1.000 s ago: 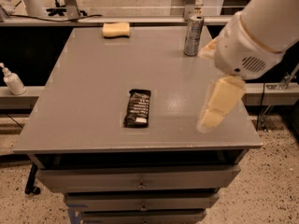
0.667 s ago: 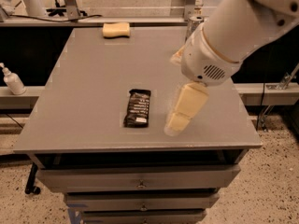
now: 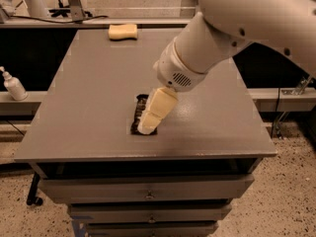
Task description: Move rxbar chocolate near redbull can
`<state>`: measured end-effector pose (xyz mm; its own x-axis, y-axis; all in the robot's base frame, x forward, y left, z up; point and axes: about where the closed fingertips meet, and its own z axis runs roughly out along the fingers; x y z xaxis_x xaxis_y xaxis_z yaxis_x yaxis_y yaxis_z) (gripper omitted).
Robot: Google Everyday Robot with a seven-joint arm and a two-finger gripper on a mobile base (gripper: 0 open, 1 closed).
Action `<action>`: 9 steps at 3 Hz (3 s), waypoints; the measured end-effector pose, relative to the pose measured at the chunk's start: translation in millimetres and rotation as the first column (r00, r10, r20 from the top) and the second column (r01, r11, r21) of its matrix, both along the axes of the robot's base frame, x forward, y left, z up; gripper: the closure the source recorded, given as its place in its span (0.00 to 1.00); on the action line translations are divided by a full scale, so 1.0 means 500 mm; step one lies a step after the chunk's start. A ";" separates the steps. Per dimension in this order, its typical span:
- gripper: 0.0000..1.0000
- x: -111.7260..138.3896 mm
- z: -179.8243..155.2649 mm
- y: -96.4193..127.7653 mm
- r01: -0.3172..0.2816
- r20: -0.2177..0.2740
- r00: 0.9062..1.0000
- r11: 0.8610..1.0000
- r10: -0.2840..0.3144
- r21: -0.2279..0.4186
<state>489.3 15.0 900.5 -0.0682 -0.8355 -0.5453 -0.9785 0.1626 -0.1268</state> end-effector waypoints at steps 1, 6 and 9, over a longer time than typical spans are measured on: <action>0.00 0.032 -0.047 0.026 0.022 -0.028 0.999 0.999 -0.021 0.034; 0.87 0.057 -0.141 0.018 0.067 -0.093 0.994 0.995 -0.060 0.080; 1.00 0.059 -0.128 0.014 0.070 -0.089 0.994 0.994 -0.062 0.080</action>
Offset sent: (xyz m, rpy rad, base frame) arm 0.0283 0.0248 -0.0744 0.0904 0.1058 -0.0550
